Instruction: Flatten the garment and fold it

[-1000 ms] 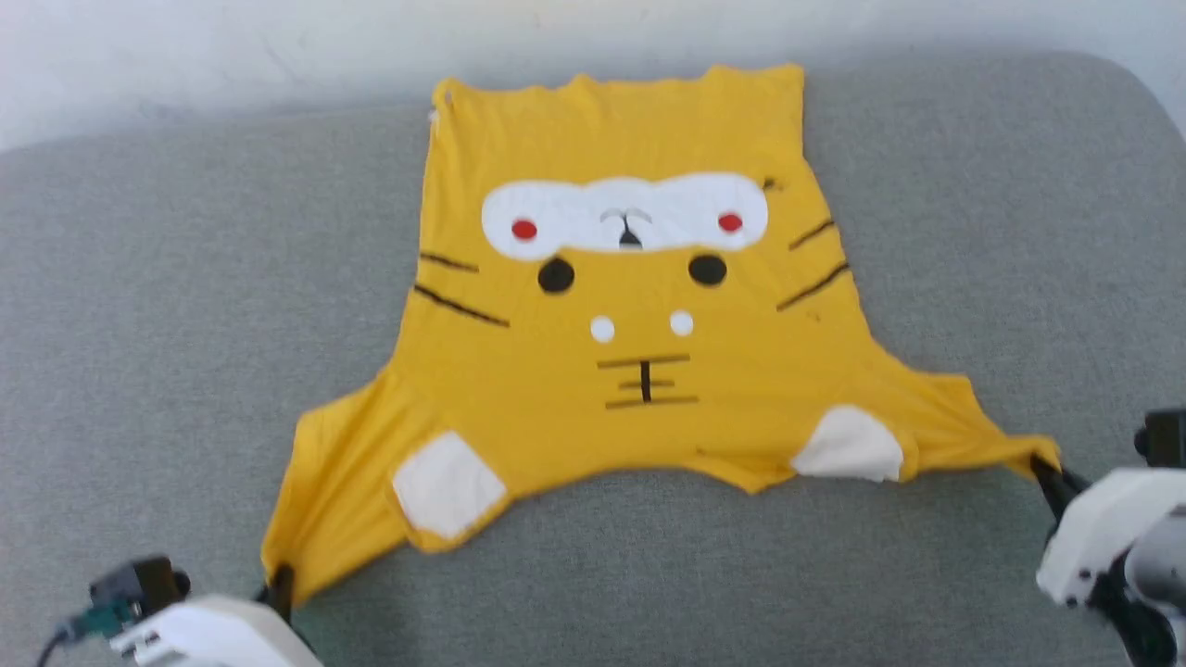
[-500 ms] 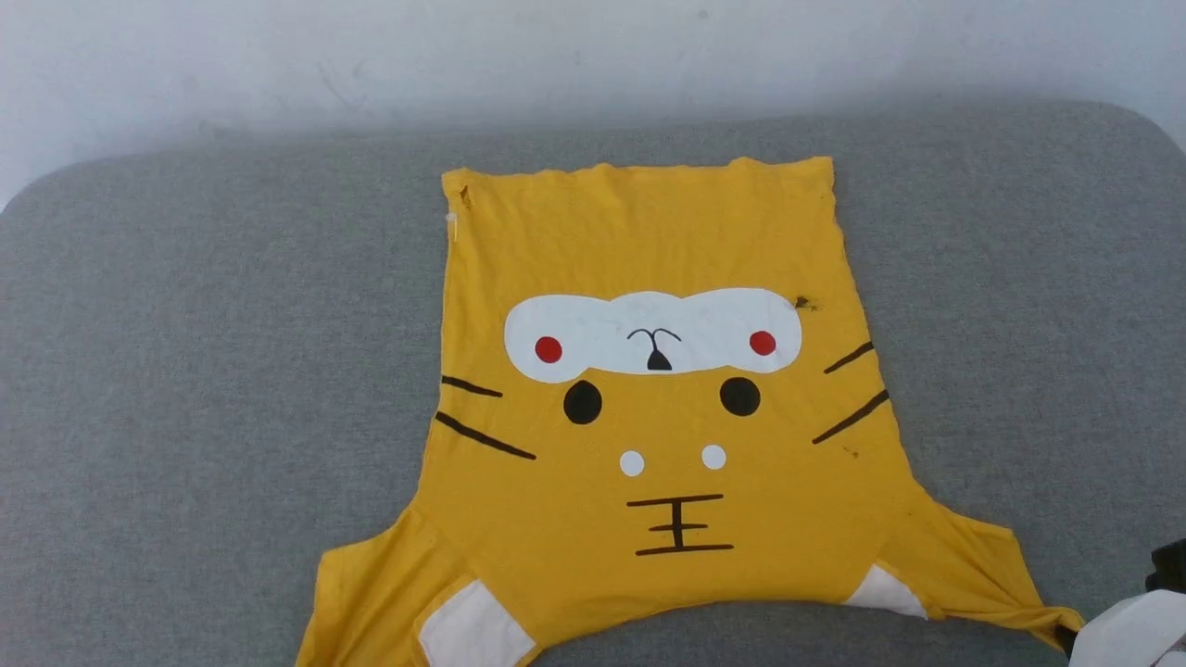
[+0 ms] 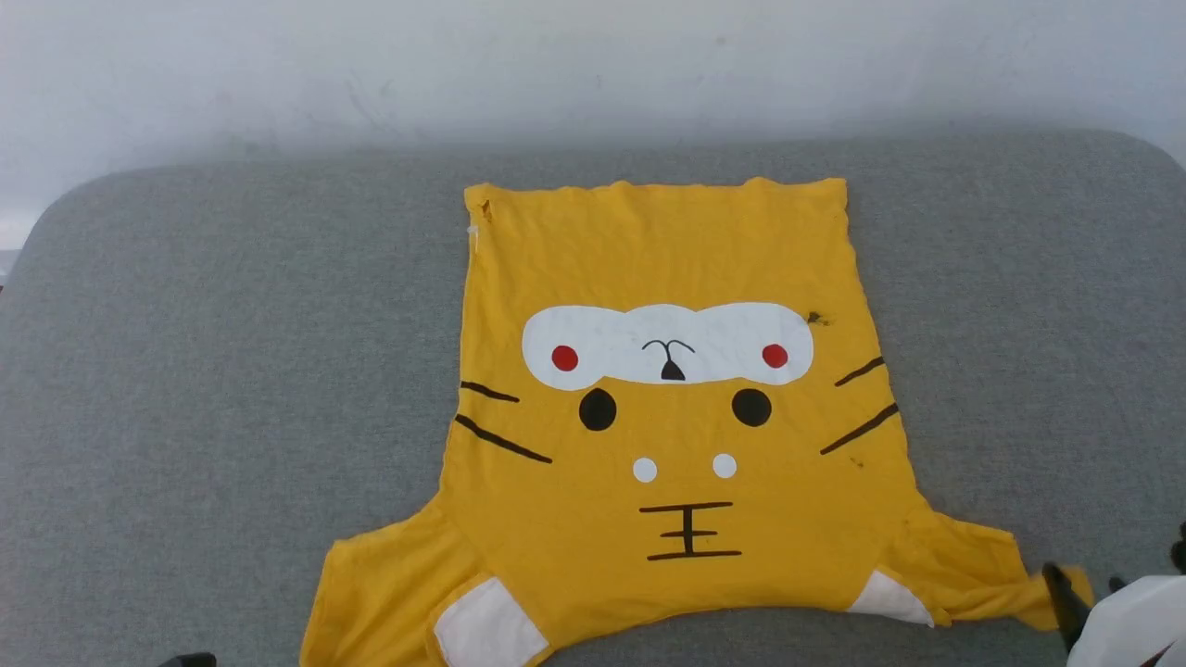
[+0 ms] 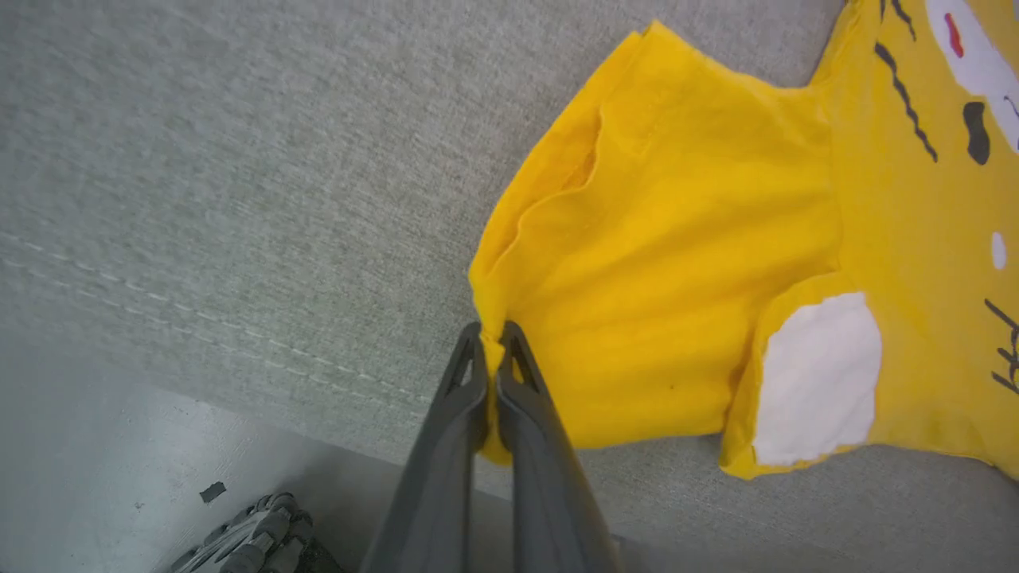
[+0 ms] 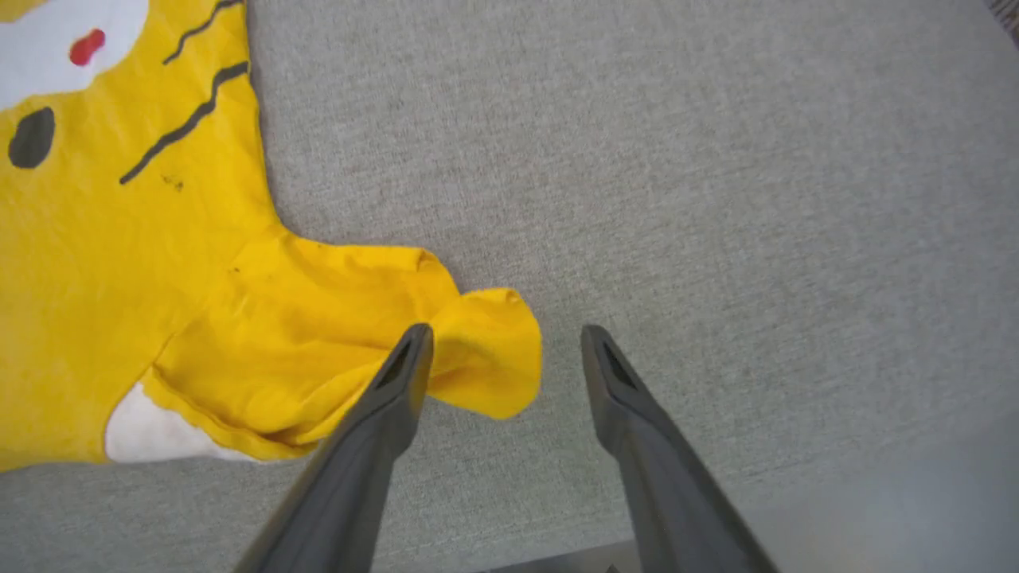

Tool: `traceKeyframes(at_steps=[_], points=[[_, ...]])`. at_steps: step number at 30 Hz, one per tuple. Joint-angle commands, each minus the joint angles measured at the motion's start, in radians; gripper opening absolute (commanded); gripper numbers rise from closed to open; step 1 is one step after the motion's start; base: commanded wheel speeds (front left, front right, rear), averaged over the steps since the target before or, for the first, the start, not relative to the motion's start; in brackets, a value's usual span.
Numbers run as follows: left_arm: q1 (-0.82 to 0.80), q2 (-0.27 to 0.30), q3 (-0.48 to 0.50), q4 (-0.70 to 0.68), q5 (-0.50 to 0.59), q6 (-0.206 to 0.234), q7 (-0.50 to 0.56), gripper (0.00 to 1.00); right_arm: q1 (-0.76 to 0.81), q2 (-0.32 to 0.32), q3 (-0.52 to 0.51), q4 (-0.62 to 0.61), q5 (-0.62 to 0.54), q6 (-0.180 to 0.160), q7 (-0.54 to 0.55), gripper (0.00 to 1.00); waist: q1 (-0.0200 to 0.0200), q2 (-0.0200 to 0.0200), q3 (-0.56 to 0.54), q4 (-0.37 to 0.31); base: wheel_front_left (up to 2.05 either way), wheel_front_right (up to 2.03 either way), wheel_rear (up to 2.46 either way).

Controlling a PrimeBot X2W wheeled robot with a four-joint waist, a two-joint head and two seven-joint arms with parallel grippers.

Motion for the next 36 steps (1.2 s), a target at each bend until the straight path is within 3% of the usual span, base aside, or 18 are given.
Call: traceKeyframes(at_steps=[1,10,18,28,36], points=[[-0.018,0.000,-0.003,0.001,-0.004,-0.011,-0.009,0.00,0.007,0.000,-0.003,-0.020,0.006,-0.002,-0.024,1.00,0.0000,0.0000,0.000,0.005,0.00,0.00,0.00],[-0.063,0.001,-0.025,-0.003,-0.001,-0.029,-0.021,0.00,-0.124,-0.034,0.018,-0.072,0.018,-0.002,-0.281,1.00,0.0000,0.0000,0.028,0.049,0.00,0.00,0.00],[-0.125,-0.009,-0.035,-0.009,-0.005,-0.044,-0.049,0.00,-0.422,-0.131,0.121,0.122,0.036,-0.002,-0.397,1.00,0.0000,0.0000,0.129,0.091,0.00,0.00,0.00],[-0.220,-0.037,-0.070,-0.018,0.007,-0.053,-0.090,0.00,-0.813,-0.236,0.156,0.430,0.026,-0.002,-0.409,1.00,0.0000,0.0000,0.287,0.186,0.00,0.00,0.00],[-0.284,-0.074,-0.113,-0.013,-0.002,-0.067,-0.142,0.00,-1.058,-0.299,0.154,0.606,-0.017,-0.002,-0.263,1.00,0.0000,0.0000,0.432,0.260,0.00,0.00,0.00]])
